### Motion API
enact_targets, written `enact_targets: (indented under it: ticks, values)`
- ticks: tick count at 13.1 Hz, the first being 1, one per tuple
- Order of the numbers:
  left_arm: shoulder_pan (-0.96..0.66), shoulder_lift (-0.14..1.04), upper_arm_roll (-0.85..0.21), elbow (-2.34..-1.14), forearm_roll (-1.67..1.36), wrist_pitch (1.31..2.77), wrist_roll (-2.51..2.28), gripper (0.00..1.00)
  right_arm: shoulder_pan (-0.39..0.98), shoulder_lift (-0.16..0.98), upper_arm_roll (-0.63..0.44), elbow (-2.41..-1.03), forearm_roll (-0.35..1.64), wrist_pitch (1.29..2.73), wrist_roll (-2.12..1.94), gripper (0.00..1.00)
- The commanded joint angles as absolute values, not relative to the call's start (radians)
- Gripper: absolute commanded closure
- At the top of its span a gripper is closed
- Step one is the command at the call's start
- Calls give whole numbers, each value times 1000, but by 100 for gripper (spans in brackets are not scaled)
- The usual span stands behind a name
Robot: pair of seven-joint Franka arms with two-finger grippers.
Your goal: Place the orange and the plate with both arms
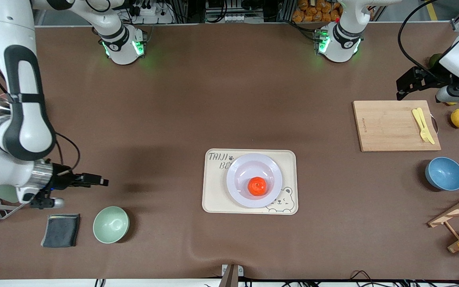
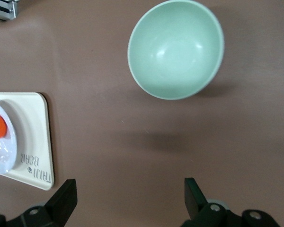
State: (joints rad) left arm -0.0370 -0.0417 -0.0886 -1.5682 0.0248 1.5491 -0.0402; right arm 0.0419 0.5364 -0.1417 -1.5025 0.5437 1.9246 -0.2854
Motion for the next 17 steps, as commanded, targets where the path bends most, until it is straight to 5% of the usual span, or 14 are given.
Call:
enact_targets:
  ticks: [1, 6, 12, 17]
  values:
    - [-28, -44, -91, -1554, 2, 1528, -34, 0, -9, 459, -121, -1497, 482, 1853, -276, 0]
    - [-26, -44, -84, -1554, 2, 1523, -32, 0, -18, 283, -110, -1477, 203, 1746, -273, 0]
    - [-26, -46, -84, -1554, 2, 1519, -32, 0, -77, 114, -115, -1483, 140, 1518, -253, 0]
    - [-26, -46, -83, -1554, 2, 1514, -26, 0, -80, -49, -109, -1660, 80, 1575, -253, 0]
